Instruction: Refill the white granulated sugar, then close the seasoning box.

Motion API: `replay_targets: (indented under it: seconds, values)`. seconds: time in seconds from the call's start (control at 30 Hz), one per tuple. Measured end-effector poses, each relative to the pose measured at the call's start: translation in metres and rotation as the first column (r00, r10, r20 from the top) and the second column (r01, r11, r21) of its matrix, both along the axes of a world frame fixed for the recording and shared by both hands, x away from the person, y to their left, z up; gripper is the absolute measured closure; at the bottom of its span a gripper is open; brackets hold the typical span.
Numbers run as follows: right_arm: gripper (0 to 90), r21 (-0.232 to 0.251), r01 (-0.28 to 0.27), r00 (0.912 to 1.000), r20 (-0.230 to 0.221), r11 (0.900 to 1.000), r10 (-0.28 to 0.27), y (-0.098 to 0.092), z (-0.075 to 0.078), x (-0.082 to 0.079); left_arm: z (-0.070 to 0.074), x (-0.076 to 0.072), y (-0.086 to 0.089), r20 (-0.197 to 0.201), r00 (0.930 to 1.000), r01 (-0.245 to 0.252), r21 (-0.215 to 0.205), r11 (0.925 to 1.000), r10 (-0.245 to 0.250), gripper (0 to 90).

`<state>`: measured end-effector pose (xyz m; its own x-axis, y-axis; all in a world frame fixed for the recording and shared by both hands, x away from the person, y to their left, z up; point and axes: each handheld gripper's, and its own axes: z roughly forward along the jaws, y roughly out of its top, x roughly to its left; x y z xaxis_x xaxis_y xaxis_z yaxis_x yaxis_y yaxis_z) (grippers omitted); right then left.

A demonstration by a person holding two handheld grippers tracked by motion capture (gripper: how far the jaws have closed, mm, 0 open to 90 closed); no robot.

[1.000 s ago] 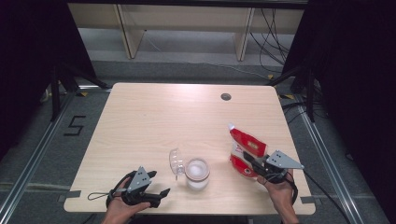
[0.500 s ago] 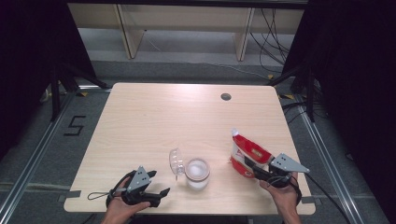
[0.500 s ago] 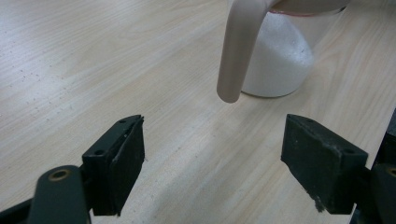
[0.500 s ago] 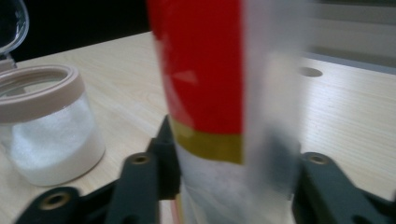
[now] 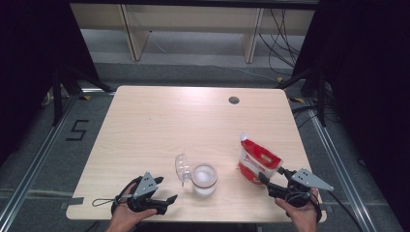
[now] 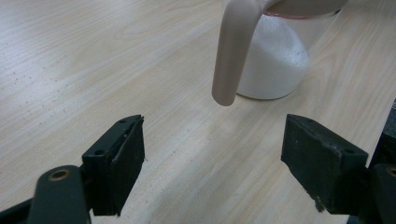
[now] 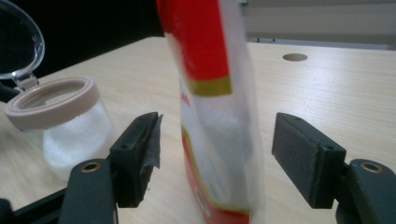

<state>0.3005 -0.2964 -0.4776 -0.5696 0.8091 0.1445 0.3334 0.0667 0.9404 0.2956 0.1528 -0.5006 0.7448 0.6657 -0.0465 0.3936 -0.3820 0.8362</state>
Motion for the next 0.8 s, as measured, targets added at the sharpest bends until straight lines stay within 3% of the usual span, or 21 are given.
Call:
replay_targets:
  seconds: [0.07, 0.13, 0.2, 0.27, 0.3, 0.37, 0.4, 0.43, 0.47, 0.53, 0.57, 0.6, 0.67, 0.77, 0.8]
  values:
    - [31.1, 0.025, 0.009, 0.9992, -0.039, 1.0, -0.008, 0.002, 0.0, -0.006, 0.0, 0.0, 0.001, 0.0, 1.0, 0.007, 0.013, 0.9999, -0.007, 21.1]
    - [30.7, 0.0, -0.007, 0.9996, -0.026, 1.0, 0.007, -0.001, -0.001, -0.008, 0.0, 0.0, 0.0, -0.001, 1.0, 0.008, 0.013, 0.9999, -0.008, 21.1]
    - [30.4, 0.015, 0.008, 0.9986, -0.053, 1.0, -0.008, -0.001, -0.001, -0.012, 0.0, 0.001, 0.001, 0.0, 1.0, 0.003, 0.026, 0.9997, -0.003, 21.1]
    - [30.2, 0.005, 0.011, 0.9989, -0.046, 1.0, -0.011, -0.004, -0.002, -0.013, 0.0, 0.001, 0.001, 0.0, 1.0, 0.003, 0.024, 0.9997, -0.003, 21.0]
    - [30.2, 0.02, 0.034, 0.9985, -0.044, 0.999, -0.033, -0.006, -0.001, -0.017, 0.0, 0.0, -0.001, -0.003, 1.0, 0.001, -0.006, 1.0, -0.001, 21.1]
    - [30.2, 0.024, 0.024, 0.9986, -0.048, 0.999, -0.023, -0.008, -0.001, -0.018, 0.0, 0.0, -0.001, 0.001, 1.0, 0.003, -0.01, 0.9999, -0.003, 21.1]
    - [30.2, 0.036, 0.045, 0.9972, -0.062, 0.998, -0.043, -0.006, 0.0, -0.022, 0.0, 0.0, -0.001, 0.001, 1.0, 0.003, -0.01, 0.9999, -0.003, 21.1]
    - [30.1, 0.001, 0.051, 0.9985, -0.022, 0.999, -0.051, -0.009, -0.002, -0.023, 0.0, 0.0, -0.001, -0.004, 1.0, 0.003, -0.011, 0.9999, -0.003, 21.1]
    - [30.1, 0.001, 0.051, 0.9985, -0.022, 0.999, -0.051, -0.009, -0.002, -0.023, 0.0, -0.001, -0.001, -0.004, 1.0, 0.005, -0.007, 1.0, -0.005, 21.1]
    - [30.1, 0.01, 0.058, 0.9965, -0.062, 0.998, -0.057, -0.009, -0.001, -0.028, 0.0, -0.001, -0.001, -0.005, 1.0, 0.005, -0.008, 1.0, -0.005, 21.1]
    - [30.1, 0.007, 0.054, 0.9977, -0.04, 0.999, -0.054, -0.01, -0.002, -0.027, 0.0, -0.001, -0.001, -0.003, 1.0, 0.006, -0.013, 0.9999, -0.006, 21.1]
    - [30.0, -0.013, 0.057, 0.9968, -0.055, 0.998, -0.058, -0.011, -0.001, -0.029, 0.0, -0.001, -0.001, 0.0, 1.0, 0.004, -0.009, 0.9999, -0.004, 21.1]
    - [30.0, 0.007, 0.063, 0.9944, -0.085, 0.998, -0.062, -0.01, -0.001, -0.033, 0.0, 0.0, 0.0, 0.006, 1.0, 0.007, -0.004, 1.0, -0.007, 21.1]
    - [29.6, -0.022, 0.054, 0.9967, -0.059, 0.998, -0.056, -0.012, -0.002, -0.033, 0.0, 0.0, 0.0, -0.004, 1.0, -0.008, -0.009, 0.9999, 0.008, 21.1]
    - [29.6, -0.036, 0.04, 0.9955, -0.085, 0.999, -0.043, -0.013, -0.001, -0.035, 0.001, 0.0, 0.001, 0.0, 1.0, -0.005, 0.005, 1.0, 0.005, 21.1]
